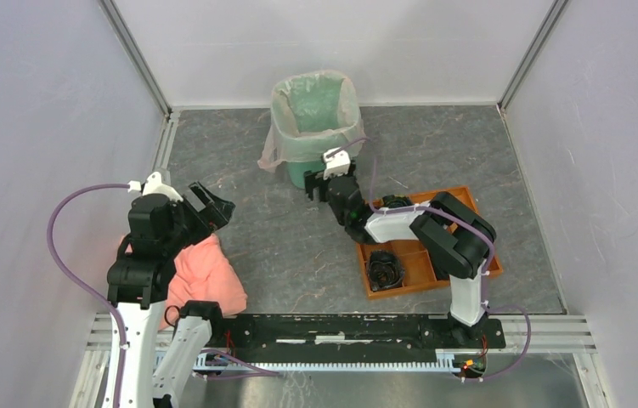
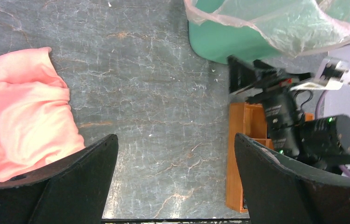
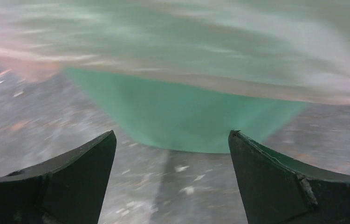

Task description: Put the trash bags into the trash bin

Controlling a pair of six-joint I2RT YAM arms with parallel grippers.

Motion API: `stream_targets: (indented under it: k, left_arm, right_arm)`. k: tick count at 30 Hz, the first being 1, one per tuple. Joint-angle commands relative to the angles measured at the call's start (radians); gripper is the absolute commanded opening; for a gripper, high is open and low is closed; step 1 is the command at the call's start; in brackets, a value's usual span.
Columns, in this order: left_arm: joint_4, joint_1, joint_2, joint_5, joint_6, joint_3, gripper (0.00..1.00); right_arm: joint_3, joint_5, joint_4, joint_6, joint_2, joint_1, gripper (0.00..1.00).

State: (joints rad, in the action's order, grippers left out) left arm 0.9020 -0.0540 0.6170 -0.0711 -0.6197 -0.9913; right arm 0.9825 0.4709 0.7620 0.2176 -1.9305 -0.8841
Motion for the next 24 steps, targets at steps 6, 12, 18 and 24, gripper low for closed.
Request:
stream_targets:
  k: [6,12,18,24]
  left_arm:
    - [-0.002,-0.001,0.016,-0.005,0.061,-0.029,1.0]
    - [-0.034,0.0,0.037,-0.031,0.058,-0.032,1.0]
    - [-0.056,-0.001,0.049,-0.067,0.042,-0.041,1.0]
    - [0.011,-0.001,0.023,-0.055,0.052,-0.069,1.0]
  right_arm:
    - [-0.083,0.059,0.031,-0.015,0.103,0.164,0.98]
    - [-0.122,-0.205,-0.045,0.023,0.22,0.175,0.98]
    - [-0.024,-0.357,0.044,0.111,0.081,0.044,0.98]
    - [0.288,-0.349,-0.021,0.055,-0.186,-0.052,0.98]
